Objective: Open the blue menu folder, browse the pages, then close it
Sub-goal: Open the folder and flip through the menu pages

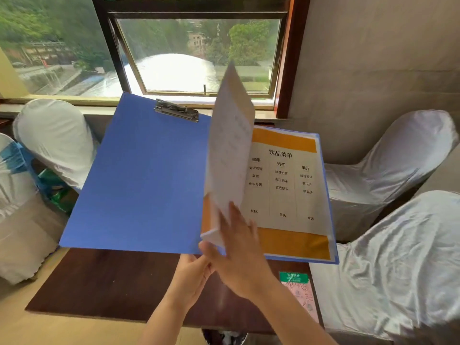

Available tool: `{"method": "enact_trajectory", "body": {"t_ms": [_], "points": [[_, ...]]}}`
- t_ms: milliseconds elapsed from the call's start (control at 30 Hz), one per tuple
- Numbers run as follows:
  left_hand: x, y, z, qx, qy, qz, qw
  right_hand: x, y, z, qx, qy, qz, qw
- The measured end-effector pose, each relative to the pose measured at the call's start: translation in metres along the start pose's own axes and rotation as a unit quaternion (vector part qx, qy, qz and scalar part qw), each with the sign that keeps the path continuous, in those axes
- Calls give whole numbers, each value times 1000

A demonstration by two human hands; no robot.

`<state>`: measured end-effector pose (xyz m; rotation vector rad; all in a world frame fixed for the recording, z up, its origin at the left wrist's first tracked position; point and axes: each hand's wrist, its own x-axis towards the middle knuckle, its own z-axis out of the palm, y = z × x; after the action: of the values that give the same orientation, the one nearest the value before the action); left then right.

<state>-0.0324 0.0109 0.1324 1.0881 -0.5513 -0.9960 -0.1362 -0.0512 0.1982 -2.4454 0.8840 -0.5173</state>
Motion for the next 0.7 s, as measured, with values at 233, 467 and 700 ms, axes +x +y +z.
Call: {"method": "enact_trajectory", "body": {"t_ms": [233, 467, 700], "points": [[-21, -4, 7, -41, -15, -7, 999, -15, -5, 21, -21, -62, -38, 997], [-8, 16, 3, -110, -23, -22, 993, -22, 19, -34, 56, 183, -79, 978], [-6, 17, -18, -161, 12, -42, 986, -32, 103, -112, 135, 155, 178, 962]]}}
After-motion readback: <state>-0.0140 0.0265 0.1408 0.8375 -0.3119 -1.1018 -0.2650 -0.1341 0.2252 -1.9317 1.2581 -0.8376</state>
